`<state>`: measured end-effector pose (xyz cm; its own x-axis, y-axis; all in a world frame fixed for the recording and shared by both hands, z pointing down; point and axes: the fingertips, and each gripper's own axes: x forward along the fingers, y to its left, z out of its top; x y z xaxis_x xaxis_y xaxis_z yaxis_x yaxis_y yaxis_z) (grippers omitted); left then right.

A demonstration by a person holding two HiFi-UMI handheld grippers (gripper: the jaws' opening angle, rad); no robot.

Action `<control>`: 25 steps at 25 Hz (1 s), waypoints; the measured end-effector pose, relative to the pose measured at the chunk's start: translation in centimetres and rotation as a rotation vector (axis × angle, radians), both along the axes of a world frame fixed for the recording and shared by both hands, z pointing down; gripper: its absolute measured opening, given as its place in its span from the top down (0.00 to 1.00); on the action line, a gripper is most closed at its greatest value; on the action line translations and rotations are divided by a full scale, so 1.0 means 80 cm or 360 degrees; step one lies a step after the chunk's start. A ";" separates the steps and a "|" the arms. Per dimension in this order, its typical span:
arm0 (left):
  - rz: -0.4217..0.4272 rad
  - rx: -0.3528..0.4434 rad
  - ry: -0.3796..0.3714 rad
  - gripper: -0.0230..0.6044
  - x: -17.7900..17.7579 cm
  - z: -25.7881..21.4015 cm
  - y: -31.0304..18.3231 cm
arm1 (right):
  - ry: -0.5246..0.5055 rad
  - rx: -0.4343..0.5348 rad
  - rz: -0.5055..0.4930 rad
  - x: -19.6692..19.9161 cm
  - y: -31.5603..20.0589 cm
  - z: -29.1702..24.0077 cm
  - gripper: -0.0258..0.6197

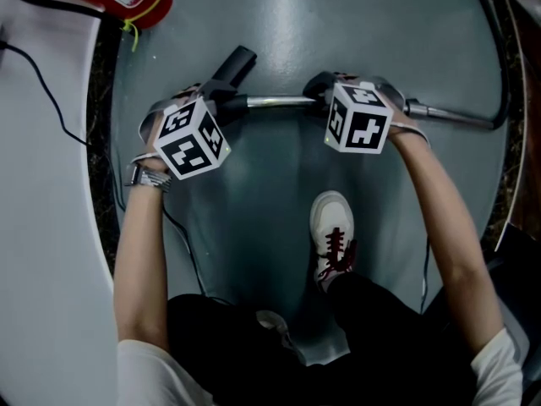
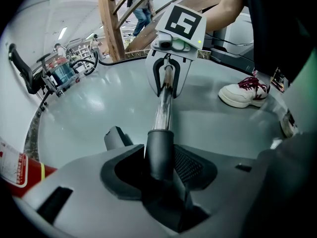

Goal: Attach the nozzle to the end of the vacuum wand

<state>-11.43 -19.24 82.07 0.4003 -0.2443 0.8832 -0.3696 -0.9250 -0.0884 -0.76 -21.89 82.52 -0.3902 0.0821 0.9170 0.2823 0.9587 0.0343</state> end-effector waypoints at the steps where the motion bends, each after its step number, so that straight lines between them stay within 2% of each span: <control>1: 0.0003 -0.0001 -0.0005 0.67 0.000 0.000 0.000 | 0.0001 -0.0002 0.0004 0.000 0.000 0.001 0.70; 9: 0.0058 0.0050 -0.0099 0.67 0.001 0.000 -0.003 | 0.0009 0.0002 -0.0010 -0.002 -0.002 0.002 0.70; 18: 0.0138 0.0121 -0.0117 0.68 0.007 -0.002 -0.004 | 0.0005 0.0001 -0.0013 0.002 0.000 -0.001 0.70; 25: 0.0127 0.0125 -0.0102 0.68 0.008 -0.005 -0.005 | 0.0008 0.0020 -0.0012 0.002 -0.002 -0.004 0.70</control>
